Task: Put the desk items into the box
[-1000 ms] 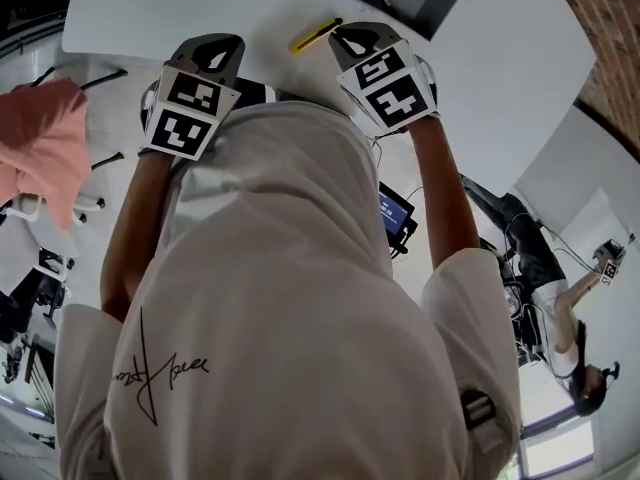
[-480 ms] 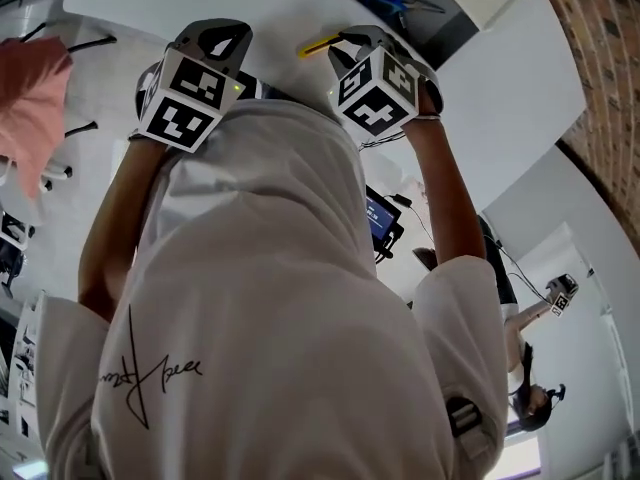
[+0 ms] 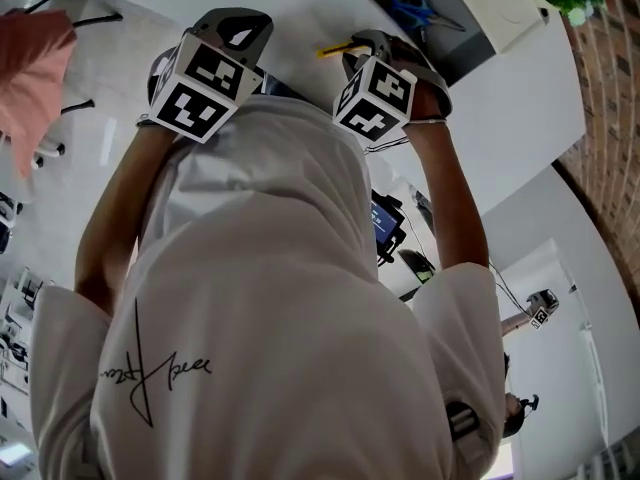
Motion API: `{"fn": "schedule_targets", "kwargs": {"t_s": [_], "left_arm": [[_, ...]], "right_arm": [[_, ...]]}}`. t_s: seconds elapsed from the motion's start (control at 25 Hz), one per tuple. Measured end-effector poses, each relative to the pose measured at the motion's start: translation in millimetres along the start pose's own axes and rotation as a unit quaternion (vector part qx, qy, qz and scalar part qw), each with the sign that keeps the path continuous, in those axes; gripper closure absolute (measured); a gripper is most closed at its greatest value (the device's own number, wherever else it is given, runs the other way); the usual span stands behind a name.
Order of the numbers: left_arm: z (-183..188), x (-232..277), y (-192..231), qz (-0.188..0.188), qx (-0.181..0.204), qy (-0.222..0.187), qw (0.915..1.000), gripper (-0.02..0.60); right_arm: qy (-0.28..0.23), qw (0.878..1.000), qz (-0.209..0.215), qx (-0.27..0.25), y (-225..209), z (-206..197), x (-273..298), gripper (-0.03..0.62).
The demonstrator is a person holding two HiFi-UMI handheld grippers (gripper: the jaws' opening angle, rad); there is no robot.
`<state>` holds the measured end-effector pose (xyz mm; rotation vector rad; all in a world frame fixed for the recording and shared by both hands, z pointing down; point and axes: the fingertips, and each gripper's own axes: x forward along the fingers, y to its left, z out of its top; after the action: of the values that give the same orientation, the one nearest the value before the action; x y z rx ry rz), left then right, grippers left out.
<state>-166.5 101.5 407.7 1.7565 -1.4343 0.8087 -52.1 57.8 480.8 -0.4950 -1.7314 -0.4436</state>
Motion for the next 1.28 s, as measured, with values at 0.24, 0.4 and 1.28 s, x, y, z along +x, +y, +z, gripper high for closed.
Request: {"fn": "schedule_targets", "kwargs": {"t_s": [0.24, 0.4, 1.28], "left_arm": [[0.4, -1.7, 2.6, 0.007, 0.012, 0.003, 0.9999, 0.575], [1.2, 1.2, 4.1, 0.005, 0.012, 0.003, 0.9999, 0.575], [3.7, 3.8, -2.1, -0.005, -0.001, 0.001, 1.0, 0.575]], "right_arm": [[0.006, 1.0, 0.014, 0.001, 1.7, -1.1, 3.0, 0.459], [0.002, 0.999, 0.029, 0.025, 3.1, -1.8, 3.6, 0.484], [-0.002, 0.997, 0.03, 0.073, 1.8, -2.9, 3.5, 0.513]]}}
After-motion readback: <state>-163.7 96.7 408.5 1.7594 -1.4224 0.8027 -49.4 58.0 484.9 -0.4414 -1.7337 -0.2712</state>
